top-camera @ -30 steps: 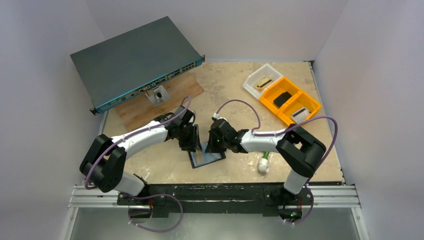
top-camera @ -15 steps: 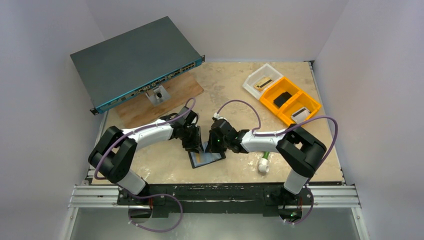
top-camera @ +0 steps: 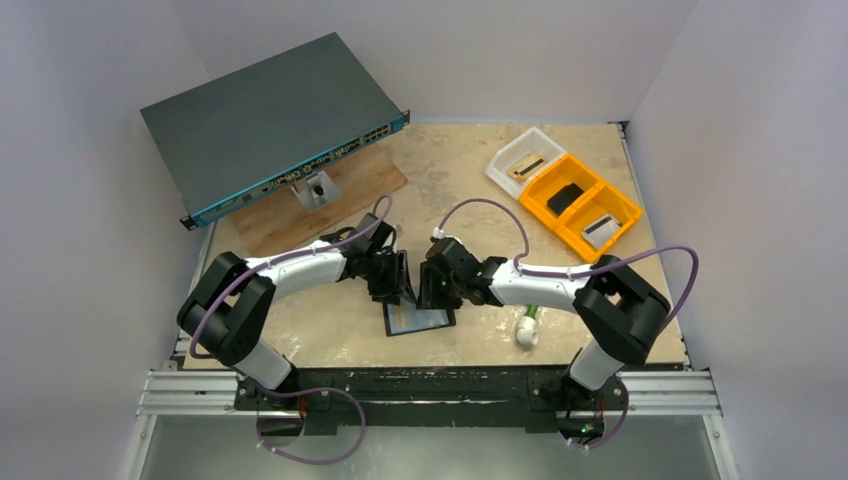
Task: Take the credit cards out of the card holder
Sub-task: Remove the credit card from the card holder.
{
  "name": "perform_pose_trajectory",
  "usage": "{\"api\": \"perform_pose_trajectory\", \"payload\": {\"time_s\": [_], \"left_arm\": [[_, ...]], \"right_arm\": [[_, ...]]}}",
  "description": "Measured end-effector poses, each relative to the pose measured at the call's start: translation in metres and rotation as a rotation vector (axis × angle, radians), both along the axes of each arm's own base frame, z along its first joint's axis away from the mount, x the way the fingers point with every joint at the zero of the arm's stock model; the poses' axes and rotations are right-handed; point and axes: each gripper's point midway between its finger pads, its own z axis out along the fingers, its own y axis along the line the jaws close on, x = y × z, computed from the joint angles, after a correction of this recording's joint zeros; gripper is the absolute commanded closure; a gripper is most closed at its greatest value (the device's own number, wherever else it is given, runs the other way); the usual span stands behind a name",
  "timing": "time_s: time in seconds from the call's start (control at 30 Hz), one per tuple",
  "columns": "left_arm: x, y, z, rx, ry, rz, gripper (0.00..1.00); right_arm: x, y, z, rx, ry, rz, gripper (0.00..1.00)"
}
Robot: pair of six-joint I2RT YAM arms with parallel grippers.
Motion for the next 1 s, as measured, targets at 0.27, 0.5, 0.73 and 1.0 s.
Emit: {"api": "perform_pose_trajectory", "payload": {"time_s": [0.27, 0.5, 0.73, 1.0], "left_arm": [[0.000, -0.011, 0.005, -0.071, -0.007, -0.025, 0.57], [0.000, -0.020, 0.012, -0.123, -0.010, -0.043, 0.53], [-0.009, -0.031, 0.011, -0.123, 0.008, -0.072, 0.49], [-0.010, -0.056, 0.018, -0.152, 0.022, -0.116, 0.46]], "right_arm": [[0.001, -0.015, 0.004, -0.066, -0.009, -0.029, 0.53], [0.009, -0.029, 0.025, -0.102, -0.068, -0.067, 0.52], [0.016, -0.035, 0.043, -0.103, -0.120, -0.091, 0.52], [0.028, -0.058, 0.054, -0.141, -0.165, -0.152, 0.52]]}}
